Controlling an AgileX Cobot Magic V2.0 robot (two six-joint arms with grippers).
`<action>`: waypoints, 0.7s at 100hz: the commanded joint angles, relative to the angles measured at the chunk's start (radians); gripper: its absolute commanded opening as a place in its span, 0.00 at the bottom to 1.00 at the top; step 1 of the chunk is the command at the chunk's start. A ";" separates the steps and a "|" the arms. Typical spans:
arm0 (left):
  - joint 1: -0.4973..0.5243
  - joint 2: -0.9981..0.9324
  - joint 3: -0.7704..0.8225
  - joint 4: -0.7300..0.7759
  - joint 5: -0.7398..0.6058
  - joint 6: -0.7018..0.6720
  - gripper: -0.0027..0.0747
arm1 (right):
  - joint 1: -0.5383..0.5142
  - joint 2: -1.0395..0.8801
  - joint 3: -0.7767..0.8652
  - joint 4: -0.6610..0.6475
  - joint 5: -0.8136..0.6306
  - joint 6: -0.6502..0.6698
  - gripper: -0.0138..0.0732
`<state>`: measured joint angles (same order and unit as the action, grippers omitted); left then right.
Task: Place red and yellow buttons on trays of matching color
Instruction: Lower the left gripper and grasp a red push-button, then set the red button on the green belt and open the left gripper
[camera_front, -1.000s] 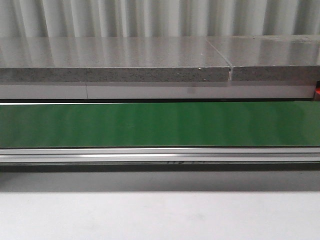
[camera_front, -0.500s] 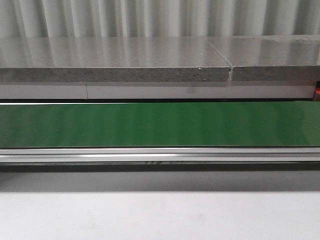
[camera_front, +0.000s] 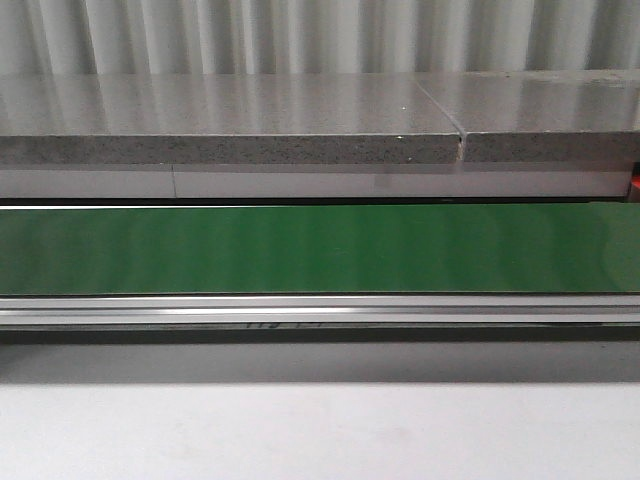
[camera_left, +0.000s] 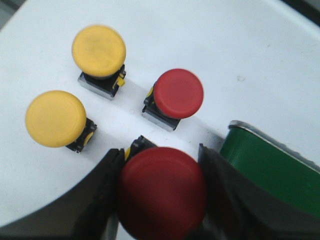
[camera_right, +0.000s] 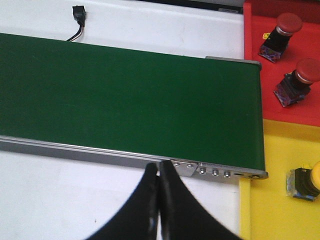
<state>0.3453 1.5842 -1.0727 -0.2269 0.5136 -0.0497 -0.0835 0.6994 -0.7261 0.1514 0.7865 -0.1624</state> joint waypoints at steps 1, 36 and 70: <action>-0.002 -0.105 -0.030 -0.009 -0.012 0.032 0.01 | 0.002 -0.003 -0.024 -0.003 -0.054 -0.009 0.08; -0.113 -0.240 -0.030 -0.009 0.076 0.149 0.01 | 0.002 -0.003 -0.024 -0.003 -0.054 -0.009 0.08; -0.207 -0.198 -0.005 -0.009 0.090 0.197 0.01 | 0.002 -0.003 -0.024 -0.003 -0.054 -0.009 0.08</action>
<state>0.1515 1.3944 -1.0536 -0.2251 0.6481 0.1408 -0.0835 0.6994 -0.7261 0.1514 0.7865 -0.1624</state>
